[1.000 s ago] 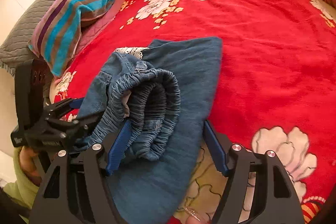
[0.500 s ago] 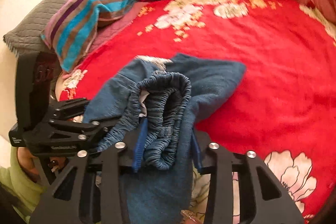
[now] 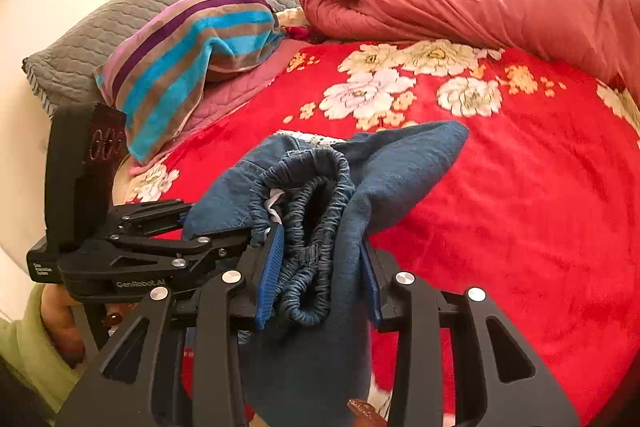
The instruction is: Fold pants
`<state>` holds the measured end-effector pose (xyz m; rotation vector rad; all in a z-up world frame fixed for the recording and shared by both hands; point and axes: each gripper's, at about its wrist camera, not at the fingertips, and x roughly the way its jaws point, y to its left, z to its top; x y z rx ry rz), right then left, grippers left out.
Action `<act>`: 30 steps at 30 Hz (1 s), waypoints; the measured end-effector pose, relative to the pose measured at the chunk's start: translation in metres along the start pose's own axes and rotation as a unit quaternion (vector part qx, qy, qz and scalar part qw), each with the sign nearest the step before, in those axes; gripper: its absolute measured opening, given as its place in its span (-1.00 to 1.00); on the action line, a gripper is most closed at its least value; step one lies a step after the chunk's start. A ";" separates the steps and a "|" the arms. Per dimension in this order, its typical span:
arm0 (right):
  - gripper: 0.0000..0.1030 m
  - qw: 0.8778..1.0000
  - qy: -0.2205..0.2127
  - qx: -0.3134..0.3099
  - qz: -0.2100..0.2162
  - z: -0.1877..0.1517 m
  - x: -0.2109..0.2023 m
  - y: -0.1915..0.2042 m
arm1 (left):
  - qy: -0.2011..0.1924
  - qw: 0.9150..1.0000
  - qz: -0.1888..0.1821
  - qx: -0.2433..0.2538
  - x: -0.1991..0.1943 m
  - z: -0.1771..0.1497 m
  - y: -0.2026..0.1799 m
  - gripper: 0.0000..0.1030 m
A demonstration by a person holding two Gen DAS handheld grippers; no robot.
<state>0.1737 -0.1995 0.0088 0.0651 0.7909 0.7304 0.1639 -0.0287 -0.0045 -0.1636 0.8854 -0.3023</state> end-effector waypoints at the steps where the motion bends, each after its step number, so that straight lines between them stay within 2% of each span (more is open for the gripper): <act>1: -0.34 1.000 0.000 -0.001 0.000 0.003 0.003 -0.001 | -0.004 1.000 0.003 0.000 0.000 0.003 0.002 -0.20; 9: -0.34 1.000 0.002 -0.019 -0.022 0.023 0.029 -0.009 | -0.020 0.999 0.025 0.003 0.013 0.018 0.015 -0.20; 15: -0.31 0.999 0.014 -0.007 -0.033 0.019 0.043 -0.019 | -0.001 0.999 0.038 0.002 0.028 0.014 0.024 -0.19; 19: -0.29 0.998 0.026 -0.002 -0.055 0.014 0.051 -0.024 | 0.012 0.999 0.039 -0.004 0.033 0.011 0.028 0.04; 23: -0.07 0.996 0.035 0.004 -0.076 0.009 0.054 -0.030 | 0.021 0.999 0.048 0.000 0.036 0.008 0.028 0.17; 30: 0.22 0.992 0.062 0.013 -0.112 -0.001 0.064 -0.039 | 0.033 0.998 0.053 -0.006 0.041 0.006 0.032 0.26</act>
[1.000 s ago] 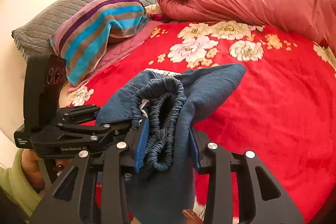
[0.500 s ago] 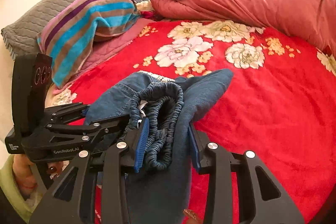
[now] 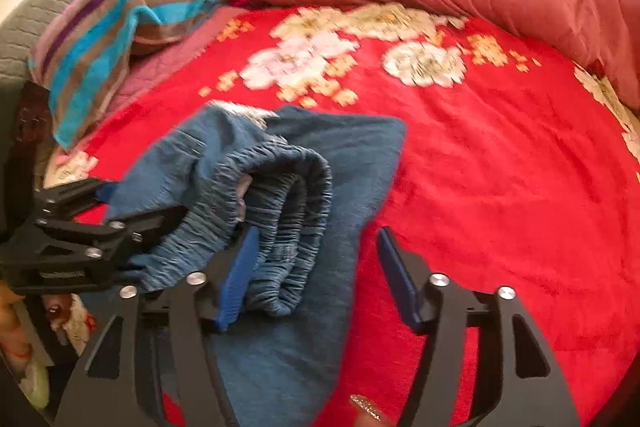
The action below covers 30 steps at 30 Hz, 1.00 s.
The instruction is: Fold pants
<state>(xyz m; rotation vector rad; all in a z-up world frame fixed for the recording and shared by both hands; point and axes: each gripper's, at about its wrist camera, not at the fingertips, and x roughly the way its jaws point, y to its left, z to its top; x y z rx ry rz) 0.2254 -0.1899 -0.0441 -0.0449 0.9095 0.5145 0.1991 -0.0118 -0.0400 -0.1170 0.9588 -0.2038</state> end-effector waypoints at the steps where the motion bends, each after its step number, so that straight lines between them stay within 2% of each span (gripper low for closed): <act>1: 0.23 1.000 0.006 0.007 0.000 -0.001 0.003 -0.002 | 0.004 1.000 0.000 -0.001 0.002 -0.001 0.001 0.26; 4: 0.24 0.999 0.015 0.033 0.012 -0.004 0.008 -0.010 | 0.008 1.000 -0.002 -0.004 0.003 -0.002 0.002 0.28; 10: 0.27 0.999 0.007 0.030 0.006 -0.006 -0.003 -0.006 | 0.006 1.000 -0.015 -0.016 -0.001 -0.004 0.005 0.44; 12: 0.42 1.000 -0.001 0.031 0.004 -0.007 -0.011 -0.006 | 0.001 1.000 -0.016 -0.017 -0.005 -0.005 0.005 0.49; 14: 0.47 0.999 -0.012 0.030 0.001 -0.007 -0.019 -0.005 | -0.007 1.000 -0.015 -0.015 -0.011 -0.006 0.004 0.50; 17: 0.75 0.999 -0.035 0.026 -0.006 -0.008 -0.038 -0.001 | -0.021 1.000 -0.011 -0.012 -0.023 -0.010 0.002 0.52; 18: 0.77 0.999 -0.044 0.025 -0.009 -0.009 -0.046 0.001 | -0.027 1.000 -0.010 -0.013 -0.028 -0.013 0.003 0.52; 19: 0.80 0.998 -0.052 0.024 -0.010 -0.010 -0.053 0.003 | -0.031 0.999 -0.009 -0.014 -0.031 -0.015 0.003 0.55; 20: 0.88 0.998 -0.058 0.024 -0.010 -0.011 -0.059 0.004 | -0.036 0.999 -0.005 -0.015 -0.036 -0.018 0.003 0.68; 21: 0.90 0.997 -0.068 0.024 -0.011 -0.012 -0.068 0.007 | -0.039 0.999 -0.002 -0.016 -0.039 -0.019 0.005 0.81; 23: 0.91 0.997 -0.079 0.021 -0.009 -0.015 -0.079 0.011 | -0.053 0.998 0.007 -0.019 -0.052 -0.026 0.006 0.81; 26: 0.91 0.994 -0.104 0.017 -0.021 -0.022 -0.097 0.018 | -0.070 0.997 0.003 -0.028 -0.069 -0.032 0.006 0.81; 30: 0.91 0.992 -0.123 0.016 -0.016 -0.032 -0.117 0.026 | -0.089 0.996 0.005 -0.024 -0.090 -0.042 0.000 0.81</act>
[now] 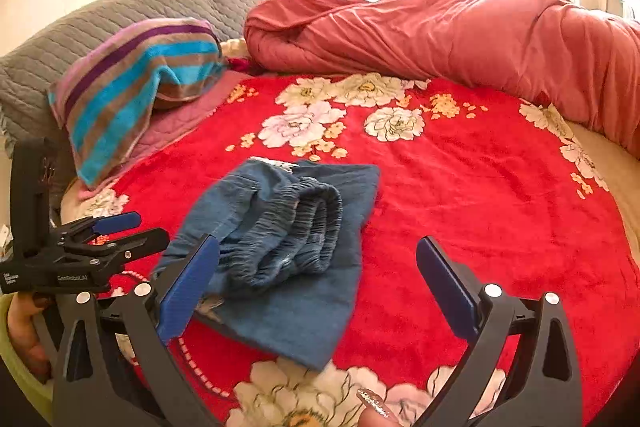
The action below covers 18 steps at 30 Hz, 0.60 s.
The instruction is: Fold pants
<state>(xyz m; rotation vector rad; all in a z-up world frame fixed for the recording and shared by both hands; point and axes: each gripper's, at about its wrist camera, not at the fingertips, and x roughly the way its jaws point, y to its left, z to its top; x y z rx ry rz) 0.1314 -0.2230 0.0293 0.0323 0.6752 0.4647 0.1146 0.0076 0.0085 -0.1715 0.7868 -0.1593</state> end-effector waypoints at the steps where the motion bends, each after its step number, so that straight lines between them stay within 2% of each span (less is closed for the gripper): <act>1: 0.91 1.000 -0.001 0.001 0.002 -0.002 -0.004 0.001 | -0.003 1.000 0.000 0.003 -0.006 -0.002 -0.002 0.81; 11: 0.91 1.000 0.005 -0.002 -0.001 -0.026 -0.027 0.011 | -0.004 1.000 0.009 0.013 -0.032 -0.025 -0.013 0.81; 18: 0.91 1.000 0.024 -0.010 -0.002 -0.050 -0.038 0.020 | 0.009 1.000 0.008 -0.002 -0.041 -0.051 -0.011 0.81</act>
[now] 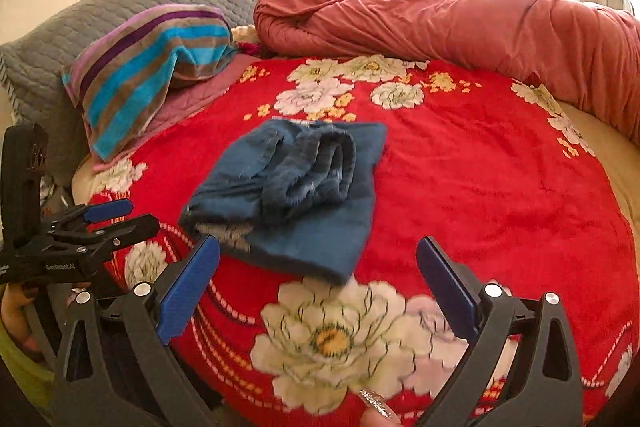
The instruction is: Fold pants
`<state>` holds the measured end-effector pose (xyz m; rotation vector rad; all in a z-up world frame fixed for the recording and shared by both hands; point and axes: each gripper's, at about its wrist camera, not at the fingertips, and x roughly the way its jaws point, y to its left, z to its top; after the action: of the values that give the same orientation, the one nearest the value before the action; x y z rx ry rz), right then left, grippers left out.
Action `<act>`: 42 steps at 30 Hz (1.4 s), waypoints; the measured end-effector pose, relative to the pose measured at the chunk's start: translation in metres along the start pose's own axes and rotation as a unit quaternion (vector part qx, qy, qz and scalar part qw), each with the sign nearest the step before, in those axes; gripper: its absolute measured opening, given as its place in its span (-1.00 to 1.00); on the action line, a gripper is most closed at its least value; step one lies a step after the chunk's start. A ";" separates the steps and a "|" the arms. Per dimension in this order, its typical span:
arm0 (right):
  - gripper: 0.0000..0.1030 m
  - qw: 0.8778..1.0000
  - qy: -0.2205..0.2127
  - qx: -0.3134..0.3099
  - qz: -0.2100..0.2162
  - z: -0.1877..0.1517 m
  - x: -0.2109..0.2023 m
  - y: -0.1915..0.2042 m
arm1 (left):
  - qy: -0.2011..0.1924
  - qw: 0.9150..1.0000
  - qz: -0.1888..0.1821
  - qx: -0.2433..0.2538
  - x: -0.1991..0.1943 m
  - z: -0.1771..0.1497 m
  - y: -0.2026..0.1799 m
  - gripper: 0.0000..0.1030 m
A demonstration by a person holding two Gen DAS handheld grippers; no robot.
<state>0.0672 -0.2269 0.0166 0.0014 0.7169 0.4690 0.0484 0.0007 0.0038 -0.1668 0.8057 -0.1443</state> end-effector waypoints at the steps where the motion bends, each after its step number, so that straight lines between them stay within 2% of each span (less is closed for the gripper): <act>1: 0.91 1.000 0.000 -0.002 -0.002 -0.003 -0.001 0.002 | 0.005 1.000 0.000 0.001 -0.001 -0.005 -0.001 0.81; 10: 0.91 1.000 0.022 -0.007 -0.010 -0.024 0.006 0.014 | 0.028 1.000 -0.002 0.014 -0.001 -0.029 -0.006 0.81; 16: 0.91 0.999 0.034 -0.004 -0.007 -0.027 0.014 0.017 | 0.034 0.999 -0.007 0.005 0.003 -0.030 -0.004 0.81; 42: 0.91 0.999 0.037 -0.001 -0.012 -0.029 0.013 0.011 | 0.039 0.999 0.005 -0.004 0.005 -0.029 -0.002 0.81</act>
<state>0.0531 -0.2165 -0.0117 -0.0268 0.7885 0.4483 0.0308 -0.0044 -0.0192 -0.1656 0.8846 -0.1380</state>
